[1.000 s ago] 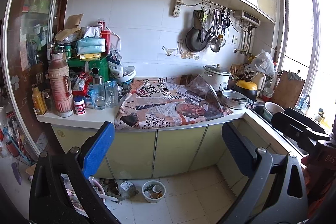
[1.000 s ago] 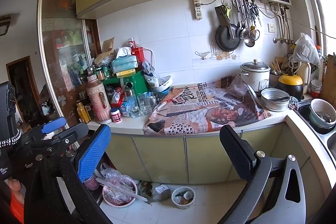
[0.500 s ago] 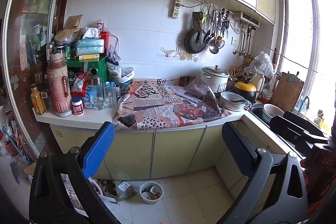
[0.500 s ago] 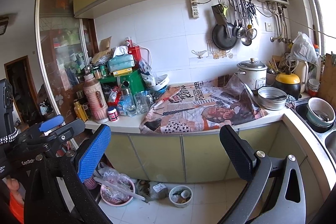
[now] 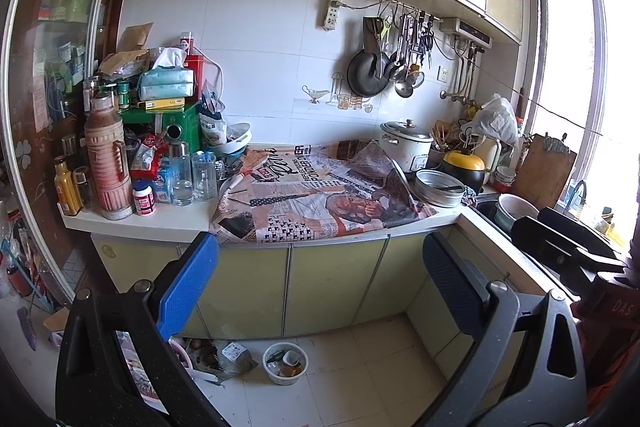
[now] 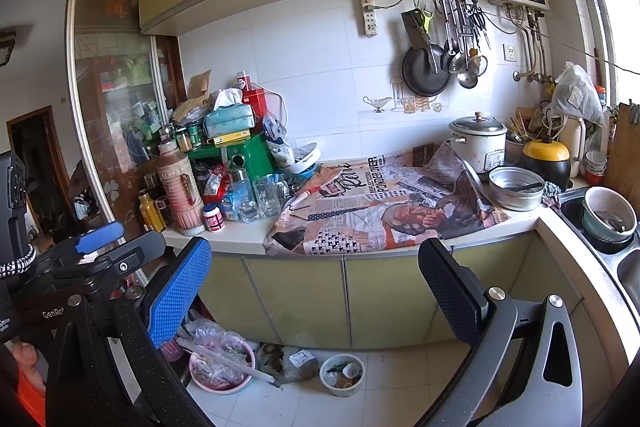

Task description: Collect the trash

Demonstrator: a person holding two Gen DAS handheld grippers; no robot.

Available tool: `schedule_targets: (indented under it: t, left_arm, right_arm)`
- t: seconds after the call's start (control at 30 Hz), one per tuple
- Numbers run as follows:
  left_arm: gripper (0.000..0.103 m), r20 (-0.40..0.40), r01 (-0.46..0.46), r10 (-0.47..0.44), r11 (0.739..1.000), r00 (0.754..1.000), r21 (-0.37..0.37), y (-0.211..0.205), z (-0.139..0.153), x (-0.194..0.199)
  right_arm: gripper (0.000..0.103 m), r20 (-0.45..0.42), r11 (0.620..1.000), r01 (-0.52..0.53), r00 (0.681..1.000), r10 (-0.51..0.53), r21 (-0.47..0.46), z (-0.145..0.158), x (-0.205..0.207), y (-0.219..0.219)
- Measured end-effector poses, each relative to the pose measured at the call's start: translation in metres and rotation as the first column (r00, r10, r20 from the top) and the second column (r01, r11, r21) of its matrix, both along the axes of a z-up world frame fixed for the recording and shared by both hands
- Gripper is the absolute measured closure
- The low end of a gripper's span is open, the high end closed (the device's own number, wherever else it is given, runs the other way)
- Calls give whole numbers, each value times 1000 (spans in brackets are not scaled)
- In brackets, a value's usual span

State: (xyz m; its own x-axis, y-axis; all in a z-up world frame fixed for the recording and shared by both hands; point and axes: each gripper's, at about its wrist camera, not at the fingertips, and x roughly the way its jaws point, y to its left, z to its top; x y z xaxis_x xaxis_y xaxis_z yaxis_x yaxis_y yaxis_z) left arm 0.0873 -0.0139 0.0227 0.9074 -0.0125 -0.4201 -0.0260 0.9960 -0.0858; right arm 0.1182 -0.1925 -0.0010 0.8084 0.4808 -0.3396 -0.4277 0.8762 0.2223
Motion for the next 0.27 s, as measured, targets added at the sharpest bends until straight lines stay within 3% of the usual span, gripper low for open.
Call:
schedule_targets:
  t: [0.27]
  left_arm:
    - [1,-24,-7,7,1000,1000,12,0,-7,12]
  right_arm:
    - [0,-24,1000,-5,1000,6,10,-5,12,-1]
